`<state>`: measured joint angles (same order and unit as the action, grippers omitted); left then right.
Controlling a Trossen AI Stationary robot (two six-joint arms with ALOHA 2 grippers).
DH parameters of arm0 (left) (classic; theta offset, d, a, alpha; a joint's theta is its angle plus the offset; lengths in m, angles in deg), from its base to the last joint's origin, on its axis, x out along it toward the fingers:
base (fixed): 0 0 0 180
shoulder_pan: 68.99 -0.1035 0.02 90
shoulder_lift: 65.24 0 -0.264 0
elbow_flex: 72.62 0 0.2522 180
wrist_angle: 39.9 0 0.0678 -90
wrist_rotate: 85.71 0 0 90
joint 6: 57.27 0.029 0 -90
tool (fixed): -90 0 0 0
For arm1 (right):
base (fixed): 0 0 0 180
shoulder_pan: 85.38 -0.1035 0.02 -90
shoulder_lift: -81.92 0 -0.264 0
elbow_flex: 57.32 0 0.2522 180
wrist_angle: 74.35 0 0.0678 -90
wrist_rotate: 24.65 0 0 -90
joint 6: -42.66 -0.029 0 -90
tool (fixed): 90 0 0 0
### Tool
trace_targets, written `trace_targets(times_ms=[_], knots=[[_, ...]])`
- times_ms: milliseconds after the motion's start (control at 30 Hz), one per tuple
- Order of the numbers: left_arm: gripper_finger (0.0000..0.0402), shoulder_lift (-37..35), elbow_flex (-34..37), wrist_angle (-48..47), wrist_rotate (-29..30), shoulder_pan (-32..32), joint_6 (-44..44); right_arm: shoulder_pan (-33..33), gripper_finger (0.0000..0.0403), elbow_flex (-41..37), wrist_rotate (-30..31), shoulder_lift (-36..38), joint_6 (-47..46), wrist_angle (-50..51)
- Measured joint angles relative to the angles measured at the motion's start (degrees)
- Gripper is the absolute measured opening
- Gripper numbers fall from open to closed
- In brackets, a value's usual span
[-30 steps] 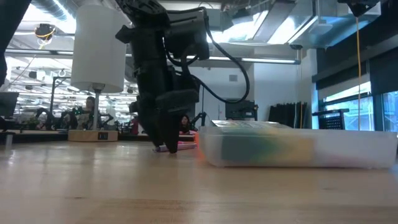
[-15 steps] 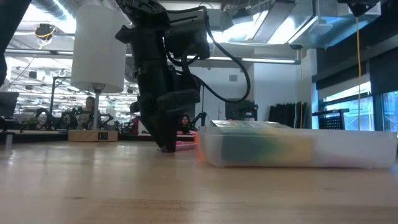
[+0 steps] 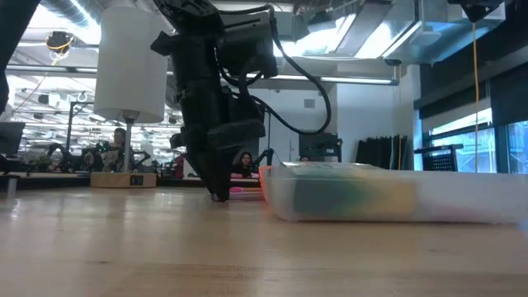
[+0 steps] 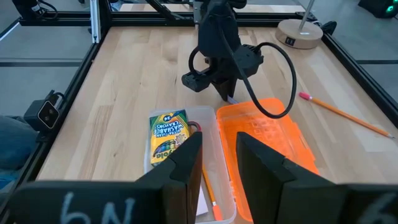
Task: Pack school essentials
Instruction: Put the purple pen into the orange supply box
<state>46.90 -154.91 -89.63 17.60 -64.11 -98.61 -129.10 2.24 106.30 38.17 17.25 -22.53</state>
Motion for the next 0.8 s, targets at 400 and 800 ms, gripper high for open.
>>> trace_targets(times_ms=[400, 800], knots=[[0.0039, -2.50, 0.21, -7.91, -4.19, 2.61, -3.67, 0.00, 0.0101, 0.00, 0.00, -0.02, 0.05, -0.02], [0.0040, -9.07, 0.33, -21.16, -7.27, 7.53, -8.11, 0.00, 0.0101, 0.00, 0.00, -0.02, 0.20, 0.09]])
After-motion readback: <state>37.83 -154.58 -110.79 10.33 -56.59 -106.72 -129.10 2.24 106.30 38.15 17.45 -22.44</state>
